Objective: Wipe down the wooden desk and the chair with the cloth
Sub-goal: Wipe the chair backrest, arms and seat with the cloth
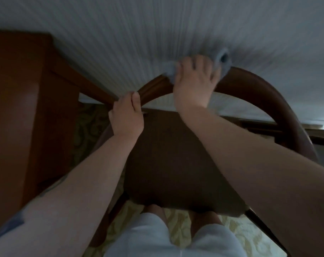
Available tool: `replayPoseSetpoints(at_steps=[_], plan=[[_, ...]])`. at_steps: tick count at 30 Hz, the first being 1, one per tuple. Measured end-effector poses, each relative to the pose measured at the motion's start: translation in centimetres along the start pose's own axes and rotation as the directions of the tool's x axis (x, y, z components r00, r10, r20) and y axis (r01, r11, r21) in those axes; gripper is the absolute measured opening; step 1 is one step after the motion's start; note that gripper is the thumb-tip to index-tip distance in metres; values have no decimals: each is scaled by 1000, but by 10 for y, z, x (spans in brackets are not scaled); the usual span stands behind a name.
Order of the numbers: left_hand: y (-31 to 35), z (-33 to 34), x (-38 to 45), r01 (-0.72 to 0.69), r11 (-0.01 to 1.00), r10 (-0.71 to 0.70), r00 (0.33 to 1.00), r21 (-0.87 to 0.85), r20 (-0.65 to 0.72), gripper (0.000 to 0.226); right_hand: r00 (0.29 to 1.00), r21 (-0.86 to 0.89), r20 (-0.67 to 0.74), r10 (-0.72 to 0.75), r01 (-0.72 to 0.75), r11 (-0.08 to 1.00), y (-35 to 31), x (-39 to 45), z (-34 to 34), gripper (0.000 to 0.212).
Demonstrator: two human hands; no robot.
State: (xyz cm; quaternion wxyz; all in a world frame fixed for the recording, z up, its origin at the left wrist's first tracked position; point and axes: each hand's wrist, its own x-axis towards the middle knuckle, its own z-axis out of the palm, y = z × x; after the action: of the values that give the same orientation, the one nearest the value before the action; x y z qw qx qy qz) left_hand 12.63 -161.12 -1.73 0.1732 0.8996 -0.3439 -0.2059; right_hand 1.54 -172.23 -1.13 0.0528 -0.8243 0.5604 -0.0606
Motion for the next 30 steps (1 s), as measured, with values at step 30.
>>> replayPoseSetpoints(at_steps=[30], plan=[[113, 37, -3, -297, 954, 294, 954, 47, 59, 48, 942, -70, 246, -227, 251, 965, 71, 24, -32, 55]])
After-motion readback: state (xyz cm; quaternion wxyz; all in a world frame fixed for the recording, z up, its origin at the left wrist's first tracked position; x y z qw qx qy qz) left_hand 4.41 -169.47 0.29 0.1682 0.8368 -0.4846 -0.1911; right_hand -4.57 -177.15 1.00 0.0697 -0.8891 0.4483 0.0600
